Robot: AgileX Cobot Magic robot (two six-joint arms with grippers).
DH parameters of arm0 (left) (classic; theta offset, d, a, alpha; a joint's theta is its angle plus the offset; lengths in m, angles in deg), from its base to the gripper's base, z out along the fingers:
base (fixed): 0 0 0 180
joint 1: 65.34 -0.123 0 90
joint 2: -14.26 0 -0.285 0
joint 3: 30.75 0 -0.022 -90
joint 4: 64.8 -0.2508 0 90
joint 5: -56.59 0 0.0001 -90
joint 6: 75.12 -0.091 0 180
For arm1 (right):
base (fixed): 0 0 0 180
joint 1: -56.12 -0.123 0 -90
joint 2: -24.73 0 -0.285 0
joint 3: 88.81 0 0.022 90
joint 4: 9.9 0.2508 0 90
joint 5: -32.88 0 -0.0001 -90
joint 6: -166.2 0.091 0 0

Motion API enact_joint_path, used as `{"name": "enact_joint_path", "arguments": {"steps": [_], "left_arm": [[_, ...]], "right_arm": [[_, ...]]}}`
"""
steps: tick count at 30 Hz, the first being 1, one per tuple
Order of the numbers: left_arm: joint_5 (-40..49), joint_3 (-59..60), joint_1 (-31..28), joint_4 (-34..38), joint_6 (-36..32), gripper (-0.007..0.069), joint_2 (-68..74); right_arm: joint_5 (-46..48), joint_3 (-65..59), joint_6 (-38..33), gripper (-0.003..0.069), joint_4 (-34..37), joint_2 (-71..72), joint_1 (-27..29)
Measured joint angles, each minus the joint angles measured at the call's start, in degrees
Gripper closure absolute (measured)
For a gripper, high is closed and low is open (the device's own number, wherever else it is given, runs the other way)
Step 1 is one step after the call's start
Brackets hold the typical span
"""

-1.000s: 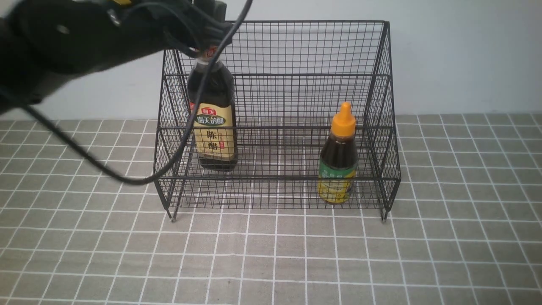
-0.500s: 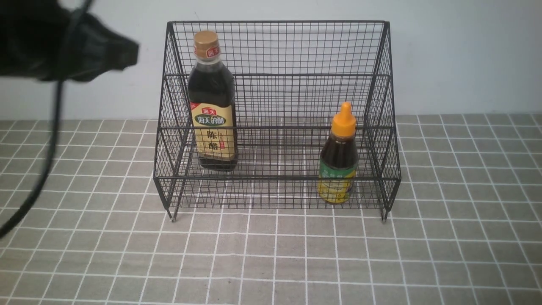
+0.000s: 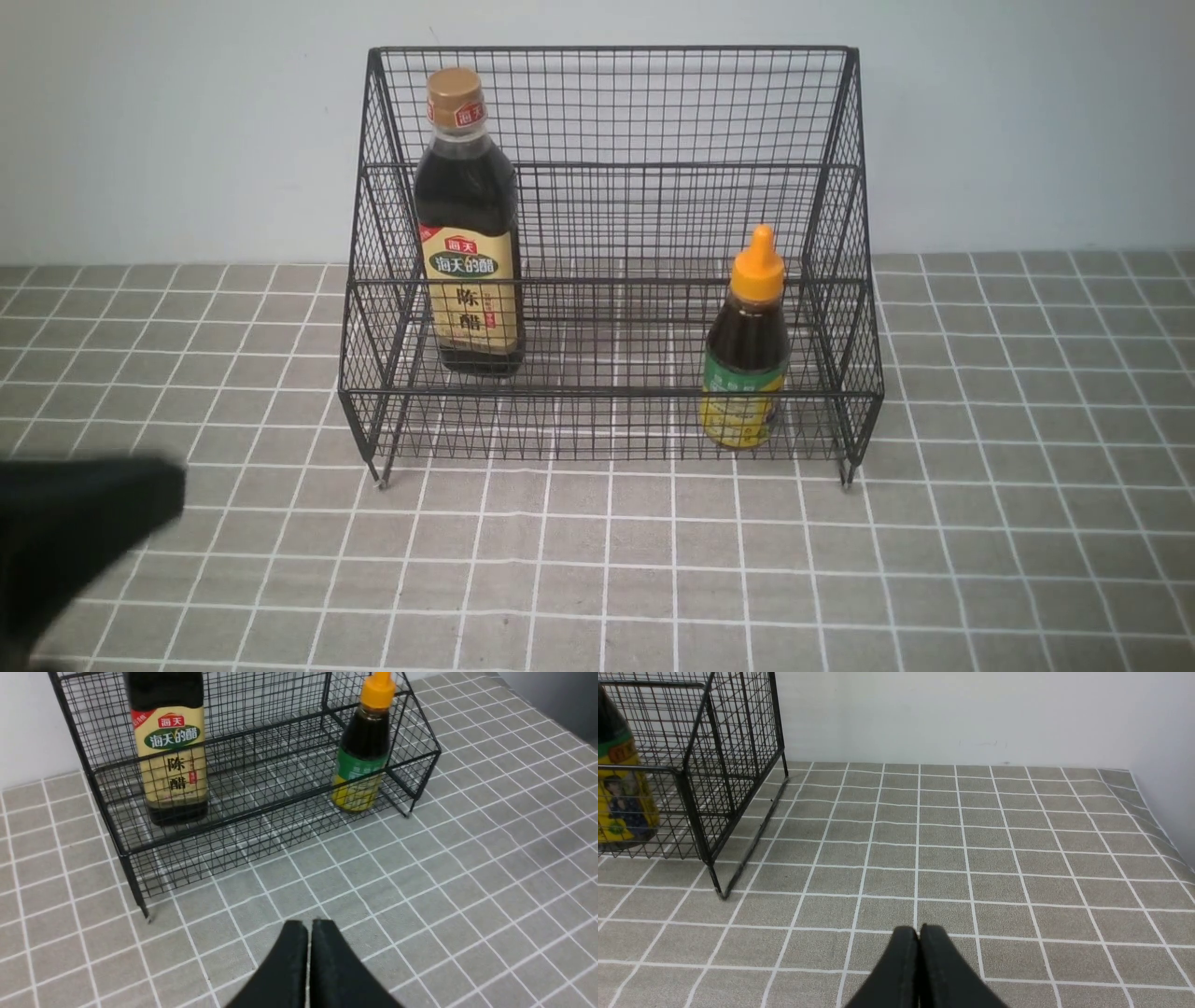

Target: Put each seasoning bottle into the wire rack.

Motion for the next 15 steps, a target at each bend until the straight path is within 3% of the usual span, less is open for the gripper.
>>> {"name": "enact_joint_path", "arguments": {"steps": [8,15], "left_arm": [[-0.30,0.15,0.00,-0.01,0.05,0.0631,-10.82],[-6.40,0.22,0.00,-4.11,0.46,0.0631,-15.95]], "right_arm": [[0.00,0.00,0.00,0.0671,0.00,0.00,0.00],[0.00,0.00,0.00,0.0671,-0.05,0.00,0.00]]}}
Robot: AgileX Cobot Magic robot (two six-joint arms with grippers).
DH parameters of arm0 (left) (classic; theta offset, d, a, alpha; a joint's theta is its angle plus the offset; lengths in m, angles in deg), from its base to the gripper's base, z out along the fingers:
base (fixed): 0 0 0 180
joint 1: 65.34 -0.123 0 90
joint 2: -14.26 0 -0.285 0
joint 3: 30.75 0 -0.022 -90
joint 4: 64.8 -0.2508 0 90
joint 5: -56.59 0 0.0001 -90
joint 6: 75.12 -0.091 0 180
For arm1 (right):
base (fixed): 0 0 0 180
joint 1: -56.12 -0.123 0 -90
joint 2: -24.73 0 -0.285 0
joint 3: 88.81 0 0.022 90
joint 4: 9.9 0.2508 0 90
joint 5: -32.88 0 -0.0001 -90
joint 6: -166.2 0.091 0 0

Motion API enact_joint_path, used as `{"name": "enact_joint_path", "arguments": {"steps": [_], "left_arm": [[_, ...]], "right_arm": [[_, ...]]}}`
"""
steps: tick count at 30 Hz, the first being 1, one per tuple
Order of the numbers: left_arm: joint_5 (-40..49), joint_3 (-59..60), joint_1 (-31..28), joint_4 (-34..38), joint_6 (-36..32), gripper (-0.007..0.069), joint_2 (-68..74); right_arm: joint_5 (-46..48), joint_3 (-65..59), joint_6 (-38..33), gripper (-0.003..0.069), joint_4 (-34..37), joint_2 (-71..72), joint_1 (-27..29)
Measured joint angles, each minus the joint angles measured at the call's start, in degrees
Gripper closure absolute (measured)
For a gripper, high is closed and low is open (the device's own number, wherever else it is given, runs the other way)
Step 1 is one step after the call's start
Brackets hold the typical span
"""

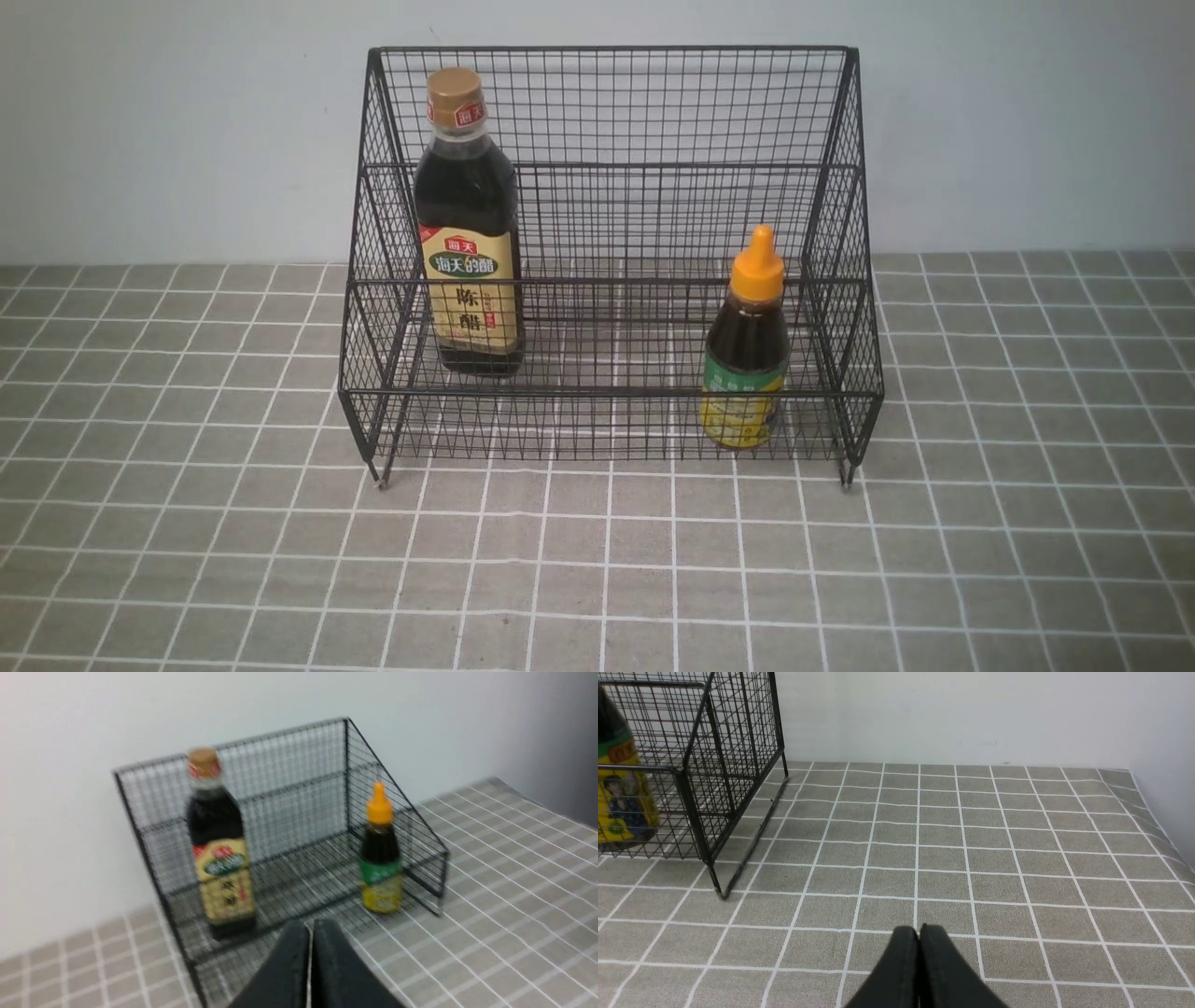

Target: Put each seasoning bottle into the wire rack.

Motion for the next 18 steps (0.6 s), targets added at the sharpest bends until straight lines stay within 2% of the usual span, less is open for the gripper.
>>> {"name": "enact_joint_path", "arguments": {"steps": [3,4,6,10,15,18], "left_arm": [[-4.55,1.97,0.00,-2.58,2.18,0.0631,-0.27],[-7.41,4.47,0.00,-6.01,5.08,0.0631,-0.88],[-8.93,6.31,0.00,-8.27,6.71,0.0631,-1.30],[-15.23,16.73,0.00,-19.29,14.30,0.0631,-3.87],[-20.21,29.31,0.00,-29.19,22.01,0.0631,-7.82],[-20.71,34.09,-0.09,-30.39,24.00,0.0631,-10.02]], "right_arm": [[0.00,0.00,0.00,0.0671,0.00,0.00,0.00],[0.00,0.00,0.00,0.0671,0.00,0.00,0.00],[0.00,0.00,0.00,0.0671,0.00,0.00,0.00],[0.00,0.00,0.00,0.0671,0.00,0.00,0.00],[0.00,0.00,0.00,0.0671,0.00,0.00,0.00],[0.00,0.00,0.00,0.0671,0.00,0.00,0.00]]}}
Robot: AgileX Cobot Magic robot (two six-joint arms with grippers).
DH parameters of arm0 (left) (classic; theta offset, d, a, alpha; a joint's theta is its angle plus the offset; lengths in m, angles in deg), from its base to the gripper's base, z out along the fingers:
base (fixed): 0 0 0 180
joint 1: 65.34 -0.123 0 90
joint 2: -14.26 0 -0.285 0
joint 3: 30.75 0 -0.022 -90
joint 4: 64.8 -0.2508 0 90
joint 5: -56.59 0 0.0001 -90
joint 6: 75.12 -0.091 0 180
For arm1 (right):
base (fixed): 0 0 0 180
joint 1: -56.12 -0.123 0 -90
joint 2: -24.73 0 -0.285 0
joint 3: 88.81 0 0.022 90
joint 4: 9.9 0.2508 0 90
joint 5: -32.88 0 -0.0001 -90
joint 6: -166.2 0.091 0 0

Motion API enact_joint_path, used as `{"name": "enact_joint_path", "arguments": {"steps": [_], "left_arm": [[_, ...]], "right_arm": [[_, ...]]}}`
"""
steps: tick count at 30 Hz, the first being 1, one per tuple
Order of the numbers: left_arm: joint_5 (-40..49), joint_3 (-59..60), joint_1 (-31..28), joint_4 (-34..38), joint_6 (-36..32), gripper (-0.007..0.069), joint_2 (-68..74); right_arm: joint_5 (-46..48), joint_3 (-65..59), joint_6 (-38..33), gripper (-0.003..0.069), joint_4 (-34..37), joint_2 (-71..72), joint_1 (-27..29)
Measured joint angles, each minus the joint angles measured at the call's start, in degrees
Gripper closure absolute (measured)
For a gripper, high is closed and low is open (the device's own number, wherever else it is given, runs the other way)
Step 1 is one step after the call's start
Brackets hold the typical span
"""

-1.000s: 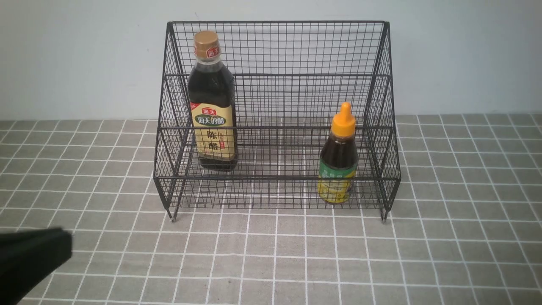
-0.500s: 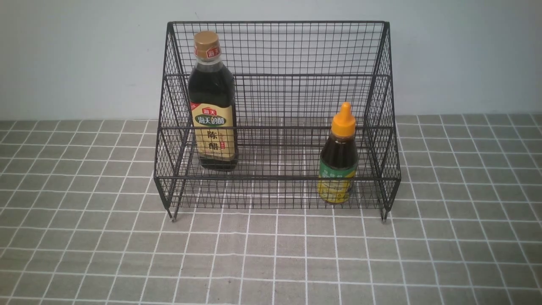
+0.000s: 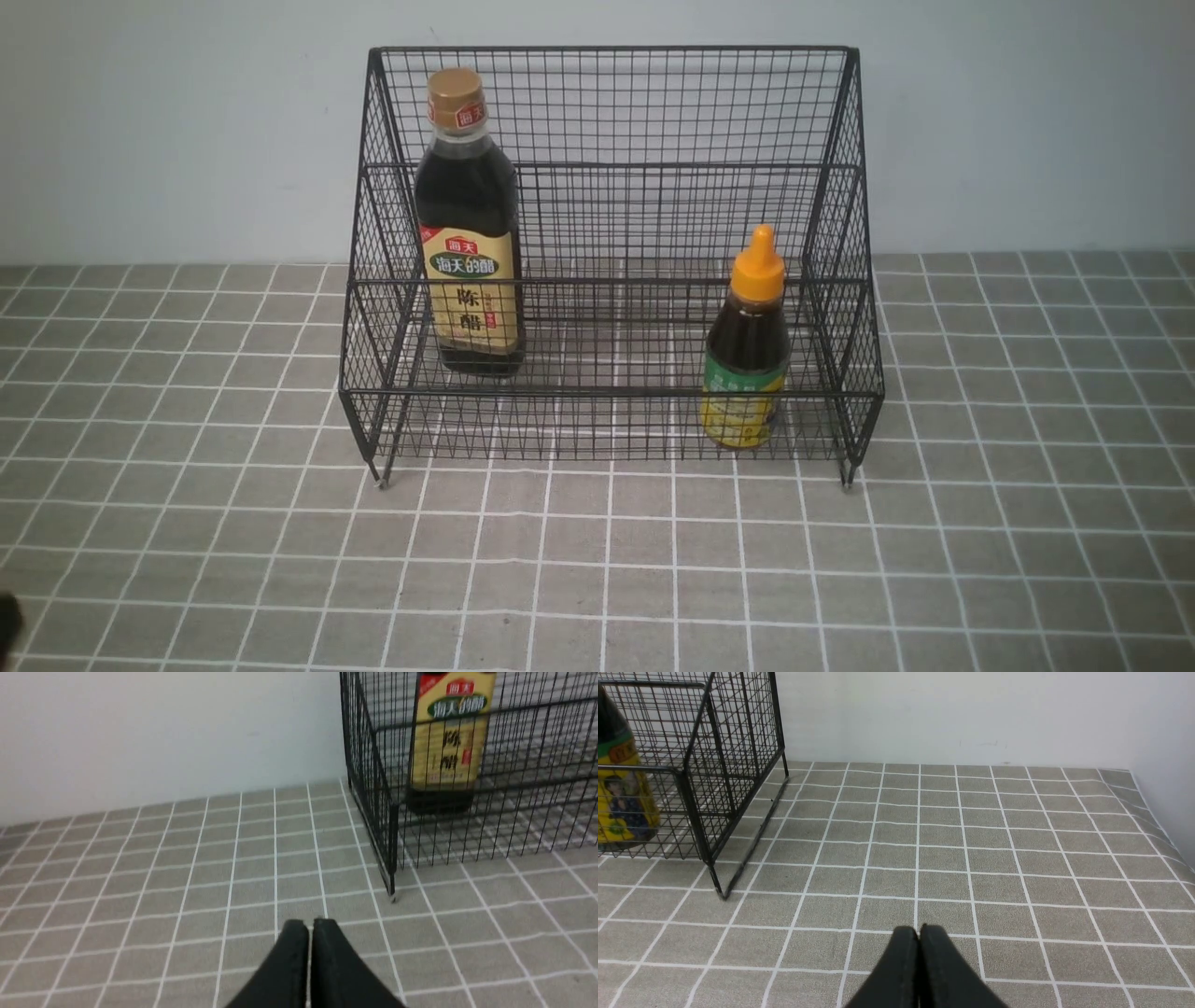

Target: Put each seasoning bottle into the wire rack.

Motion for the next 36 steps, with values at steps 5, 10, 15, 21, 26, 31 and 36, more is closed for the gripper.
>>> {"name": "enact_joint_path", "arguments": {"steps": [5,10,15,21,26,31,36], "left_arm": [[-0.24,6.88,-1.89,-0.05,0.74,0.0631,-1.80],[-1.69,8.86,-2.88,0.00,1.04,0.0631,-1.80],[-2.34,9.03,-2.88,0.00,0.87,0.0631,-1.80],[-2.47,9.03,-2.88,0.00,0.84,0.0631,-1.80],[-2.47,9.03,-2.88,0.00,0.84,0.0631,-1.80],[-2.47,9.03,-2.88,0.00,0.80,0.0631,-1.80],[-2.47,9.03,-2.88,0.00,0.80,0.0631,-1.80]], "right_arm": [[0.00,0.00,0.00,0.0671,0.00,0.00,0.00],[-0.06,0.00,0.00,0.0671,0.00,0.00,0.00],[-0.06,-0.05,0.00,0.0671,0.00,0.00,0.00],[-0.06,-0.05,0.00,0.0671,0.00,0.00,0.00],[-0.06,-0.05,0.00,0.0671,0.00,0.00,0.00],[-0.06,-0.05,0.00,0.0671,0.00,0.00,0.00],[-0.06,-0.05,0.00,0.0671,0.00,0.00,0.00]]}}
